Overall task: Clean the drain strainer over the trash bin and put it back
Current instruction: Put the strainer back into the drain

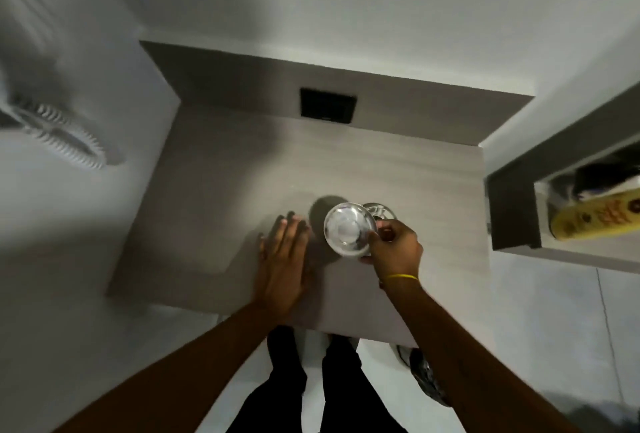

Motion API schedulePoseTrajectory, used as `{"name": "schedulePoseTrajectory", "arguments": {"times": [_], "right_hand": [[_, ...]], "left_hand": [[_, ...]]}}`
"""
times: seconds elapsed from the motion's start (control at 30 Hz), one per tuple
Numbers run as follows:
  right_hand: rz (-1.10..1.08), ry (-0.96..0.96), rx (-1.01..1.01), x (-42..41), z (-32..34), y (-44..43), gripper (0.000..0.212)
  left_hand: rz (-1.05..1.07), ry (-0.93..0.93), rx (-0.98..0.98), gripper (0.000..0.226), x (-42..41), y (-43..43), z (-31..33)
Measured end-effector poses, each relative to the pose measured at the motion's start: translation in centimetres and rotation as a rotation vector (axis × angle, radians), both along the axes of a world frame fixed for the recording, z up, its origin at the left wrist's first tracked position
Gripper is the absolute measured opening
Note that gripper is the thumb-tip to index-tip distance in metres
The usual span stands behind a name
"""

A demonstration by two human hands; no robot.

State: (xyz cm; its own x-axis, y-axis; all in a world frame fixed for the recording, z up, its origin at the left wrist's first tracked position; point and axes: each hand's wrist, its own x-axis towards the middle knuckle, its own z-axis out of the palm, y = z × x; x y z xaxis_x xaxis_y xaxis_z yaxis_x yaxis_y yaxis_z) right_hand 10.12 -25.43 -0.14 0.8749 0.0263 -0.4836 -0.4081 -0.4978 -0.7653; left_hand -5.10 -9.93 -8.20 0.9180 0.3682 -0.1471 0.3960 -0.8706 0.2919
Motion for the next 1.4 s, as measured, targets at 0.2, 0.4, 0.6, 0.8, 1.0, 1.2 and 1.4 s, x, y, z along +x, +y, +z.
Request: {"name": "schedulePoseTrajectory", "arguments": {"times": [0.2,0.4,0.6,0.8,1.0,1.2,1.4], "right_hand": [[-0.001,-0.014,-0.103,-0.1,-2.5,6.5,0.016],[-0.002,-0.116,-0.197,-0.6,-4.5,8.5,0.011],[0.061,-0.111,-0.236,-0.3,-4.7,7.4,0.006],[0.312,-0.47,-0.483,1.8,-4.0,3.9,0.033],[0.7,-0.294,-0.724,2.9,-4.1,2.4,0.078],[0.707,-0.22,-0.685,3.8,-2.8,2.6,0.101],[0.708,-0.348,-0.508,2.4,-1.4,5.8,0.104]], "left_hand": [[0.071,0.003,0.019,0.075,-0.3,4.1,-2.2],[0.023,0.022,0.11,0.075,-0.1,5.2,-3.9],[0.019,-0.05,0.165,0.076,-0.3,5.1,-4.2],[0.033,-0.076,0.161,0.075,-0.4,5.2,-4.5],[0.029,-0.104,0.154,0.073,-0.4,5.3,-4.6],[0.023,-0.072,0.154,0.074,-0.4,5.4,-4.6],[0.022,-0.071,0.134,0.075,-0.4,5.4,-4.5]]}}
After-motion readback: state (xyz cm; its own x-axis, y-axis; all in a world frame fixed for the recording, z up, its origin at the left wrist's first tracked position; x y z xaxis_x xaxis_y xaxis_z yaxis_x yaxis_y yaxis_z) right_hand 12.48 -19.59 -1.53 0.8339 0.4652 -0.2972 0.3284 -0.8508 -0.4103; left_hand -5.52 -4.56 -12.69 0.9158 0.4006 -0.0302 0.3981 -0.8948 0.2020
